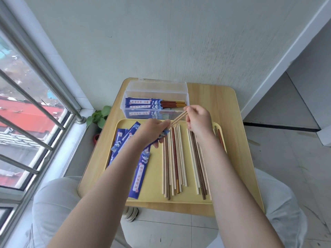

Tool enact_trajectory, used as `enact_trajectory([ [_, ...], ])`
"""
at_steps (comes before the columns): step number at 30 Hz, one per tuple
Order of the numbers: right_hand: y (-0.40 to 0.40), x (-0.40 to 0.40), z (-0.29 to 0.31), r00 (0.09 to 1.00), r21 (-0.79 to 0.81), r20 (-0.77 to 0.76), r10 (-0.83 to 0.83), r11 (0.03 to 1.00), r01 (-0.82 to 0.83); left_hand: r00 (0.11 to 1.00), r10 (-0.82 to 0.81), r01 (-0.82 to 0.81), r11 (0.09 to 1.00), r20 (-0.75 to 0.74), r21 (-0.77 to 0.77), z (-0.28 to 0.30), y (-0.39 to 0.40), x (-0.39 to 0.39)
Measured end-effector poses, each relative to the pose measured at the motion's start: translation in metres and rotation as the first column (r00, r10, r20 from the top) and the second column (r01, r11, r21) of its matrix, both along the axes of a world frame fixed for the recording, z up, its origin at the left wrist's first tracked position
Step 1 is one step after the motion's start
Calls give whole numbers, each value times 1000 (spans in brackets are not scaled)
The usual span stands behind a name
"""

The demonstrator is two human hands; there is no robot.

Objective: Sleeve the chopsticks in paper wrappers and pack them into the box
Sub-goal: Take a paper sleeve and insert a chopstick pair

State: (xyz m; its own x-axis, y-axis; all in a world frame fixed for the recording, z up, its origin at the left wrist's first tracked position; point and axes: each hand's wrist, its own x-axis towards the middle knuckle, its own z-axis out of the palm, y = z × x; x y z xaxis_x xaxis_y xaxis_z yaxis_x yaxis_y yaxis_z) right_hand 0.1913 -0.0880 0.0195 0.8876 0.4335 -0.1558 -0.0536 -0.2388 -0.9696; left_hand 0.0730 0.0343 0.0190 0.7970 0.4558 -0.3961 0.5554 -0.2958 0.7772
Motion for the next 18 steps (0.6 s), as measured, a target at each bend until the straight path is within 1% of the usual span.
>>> enact_trajectory([
  [1, 3, 6, 0, 999, 15, -11, -32, 999, 32, 1000, 6, -5, 993, -5, 116, 4, 8, 9],
  [2, 6, 13, 0, 998, 30, -24, -62, 998, 63, 1000, 10, -8, 967, -9, 256, 7, 16, 20],
  [3, 9, 18, 0, 995, 49, -39, -89, 995, 91, 1000, 14, -10, 914, -9, 407, 10, 24, 30],
  [5, 16, 28, -1, 987, 94, -92, -133, 985, 141, 1000, -4, -7, 750, 15, 662, 15, 38, 49],
  [7, 23, 35, -4, 977, 122, -140, -161, 976, 178, 999, -34, -6, 601, 33, 799, 13, 47, 65],
  [8, 27, 38, -7, 973, 122, -156, -173, 974, 193, 999, -39, 2, 556, 24, 831, 10, 51, 73],
  [9, 30, 40, -9, 969, 115, -166, -183, 972, 204, 999, -40, 13, 531, 9, 847, 6, 53, 77],
  [11, 35, 42, -15, 964, 98, -179, -196, 971, 216, 999, -38, 43, 514, -27, 857, -3, 58, 83],
  [14, 40, 44, -21, 968, 69, -167, -188, 977, 201, 996, -24, 86, 529, -87, 844, -19, 68, 89],
  [15, 41, 46, -23, 971, 55, -155, -184, 979, 194, 995, -22, 92, 548, -96, 831, -25, 71, 90],
  [18, 42, 48, -27, 974, 9, -131, -184, 982, 187, 993, -80, 113, 602, -82, 790, -41, 76, 88],
])
